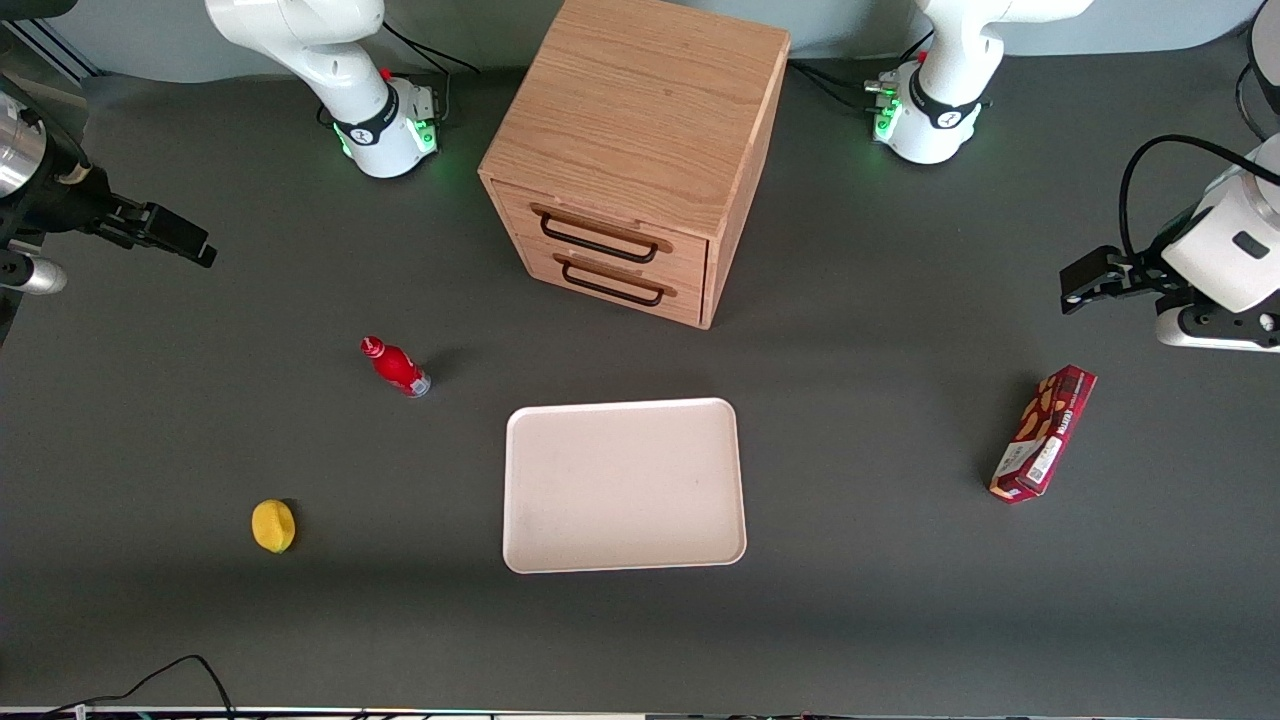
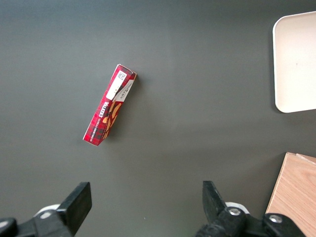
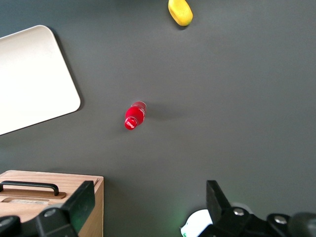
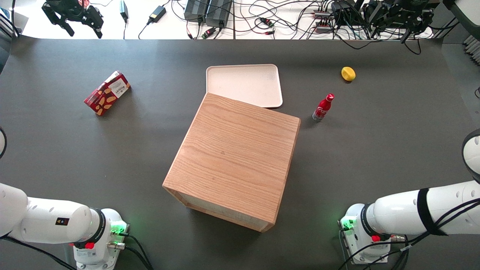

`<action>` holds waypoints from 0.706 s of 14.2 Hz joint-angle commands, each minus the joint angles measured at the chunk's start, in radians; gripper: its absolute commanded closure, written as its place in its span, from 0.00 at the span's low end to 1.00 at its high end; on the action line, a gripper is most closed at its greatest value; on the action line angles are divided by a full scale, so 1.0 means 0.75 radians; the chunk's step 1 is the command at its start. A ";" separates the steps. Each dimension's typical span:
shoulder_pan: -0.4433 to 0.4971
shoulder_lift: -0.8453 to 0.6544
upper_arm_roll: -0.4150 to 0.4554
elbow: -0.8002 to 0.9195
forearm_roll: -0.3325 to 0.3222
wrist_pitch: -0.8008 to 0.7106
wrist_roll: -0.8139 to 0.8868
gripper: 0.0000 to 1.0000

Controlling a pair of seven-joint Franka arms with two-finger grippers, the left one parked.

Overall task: Place coke bottle on tray
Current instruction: 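Move the right gripper down toward the small red Coca-Cola bottle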

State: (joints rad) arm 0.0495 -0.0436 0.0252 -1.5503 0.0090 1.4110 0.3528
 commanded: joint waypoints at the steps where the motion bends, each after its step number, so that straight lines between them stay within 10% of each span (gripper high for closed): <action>1: 0.026 0.003 -0.036 0.036 0.037 -0.045 0.020 0.00; 6: 0.024 0.021 -0.003 -0.037 0.092 -0.035 0.002 0.00; 10: 0.012 0.019 0.113 -0.423 0.107 0.345 0.041 0.00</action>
State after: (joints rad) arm 0.0585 -0.0180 0.0788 -1.7001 0.0700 1.5178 0.3565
